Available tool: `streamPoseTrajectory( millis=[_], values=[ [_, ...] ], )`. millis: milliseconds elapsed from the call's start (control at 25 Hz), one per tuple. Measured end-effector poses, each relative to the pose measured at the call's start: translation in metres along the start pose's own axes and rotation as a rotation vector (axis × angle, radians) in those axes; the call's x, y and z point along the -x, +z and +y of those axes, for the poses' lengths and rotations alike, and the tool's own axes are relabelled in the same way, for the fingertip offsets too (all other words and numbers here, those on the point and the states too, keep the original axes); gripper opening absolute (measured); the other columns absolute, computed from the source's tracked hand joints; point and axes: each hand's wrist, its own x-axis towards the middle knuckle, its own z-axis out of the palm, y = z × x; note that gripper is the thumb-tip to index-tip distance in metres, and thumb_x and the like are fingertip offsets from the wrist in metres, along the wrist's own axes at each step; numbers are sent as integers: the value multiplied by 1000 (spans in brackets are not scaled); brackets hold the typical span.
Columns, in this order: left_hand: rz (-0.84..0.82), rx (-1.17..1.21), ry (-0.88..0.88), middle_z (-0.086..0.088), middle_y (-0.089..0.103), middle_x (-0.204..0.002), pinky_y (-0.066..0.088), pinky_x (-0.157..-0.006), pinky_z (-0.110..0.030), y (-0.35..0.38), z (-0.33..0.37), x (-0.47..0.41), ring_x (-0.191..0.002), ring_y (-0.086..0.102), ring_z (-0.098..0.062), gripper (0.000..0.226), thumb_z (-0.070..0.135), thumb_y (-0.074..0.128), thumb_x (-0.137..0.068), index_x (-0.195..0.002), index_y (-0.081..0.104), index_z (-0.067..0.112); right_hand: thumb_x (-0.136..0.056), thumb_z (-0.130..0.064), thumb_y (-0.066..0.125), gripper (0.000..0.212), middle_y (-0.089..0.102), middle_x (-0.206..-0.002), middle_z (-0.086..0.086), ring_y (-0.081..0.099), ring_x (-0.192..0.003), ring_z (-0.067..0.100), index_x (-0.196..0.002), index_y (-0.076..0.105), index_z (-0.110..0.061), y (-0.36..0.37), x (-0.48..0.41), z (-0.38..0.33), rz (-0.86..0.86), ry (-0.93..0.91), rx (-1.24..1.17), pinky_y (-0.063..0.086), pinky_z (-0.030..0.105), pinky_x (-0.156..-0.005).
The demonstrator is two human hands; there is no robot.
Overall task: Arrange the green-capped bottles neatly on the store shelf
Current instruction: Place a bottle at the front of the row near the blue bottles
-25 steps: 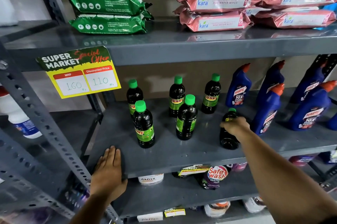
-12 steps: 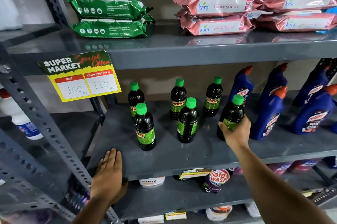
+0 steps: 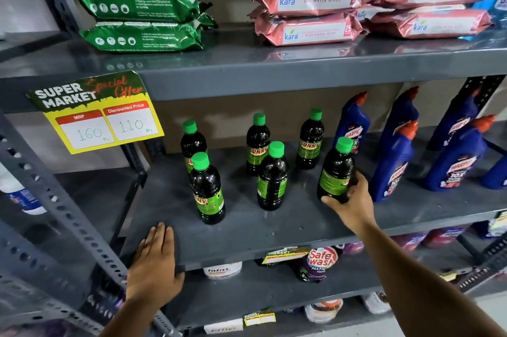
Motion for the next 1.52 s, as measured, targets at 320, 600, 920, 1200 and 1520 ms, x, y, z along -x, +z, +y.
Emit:
streamPoseTrajectory(
  millis=[320, 600, 920, 1200, 1520],
  values=[
    [-3, 5, 5, -16, 1, -159, 10, -119, -37, -7, 3, 1, -146, 1, -28, 96, 48, 52, -77, -147, 1, 6, -46, -38, 94, 111, 51, -129, 1, 47, -120, 22, -138, 34, -18, 10, -11, -11, -45, -15, 39, 42, 40, -98],
    [-1, 16, -1, -15, 2, -159, 11, -120, -38, -6, 3, 1, -146, 2, -27, 97, 47, 54, -76, -147, 2, 7, -55, -32, 92, 85, 58, -110, -6, 56, -100, 15, -124, 46, -20, 2, -11, -4, -231, 14, 35, 40, 30, -82],
    [-11, -16, -13, -13, -2, -160, 10, -120, -37, -4, 2, 0, -146, 0, -26, 98, 50, 51, -77, -147, -3, 8, -57, -26, 88, 65, 63, -99, -6, 58, -89, 15, -112, 54, -21, -2, 0, -9, -199, -2, 115, 41, 25, -74],
    [10, 18, 6, -18, 13, -158, 18, -118, -42, 0, 0, 0, -145, 11, -30, 96, 45, 61, -74, -146, 13, 4, -54, -31, 84, 57, 64, -89, -8, 60, -79, 13, -102, 52, -24, -19, 36, 7, -151, 26, 177, 42, 24, -63],
    [28, 34, 14, -26, 36, -147, 35, -109, -51, 4, -4, 0, -137, 34, -38, 96, 36, 77, -61, -138, 35, -4, -44, -43, 93, 107, 60, -114, 3, 55, -112, 29, -133, 39, -17, -23, 58, -3, -9, 44, 227, 44, 41, -90]
  ],
)
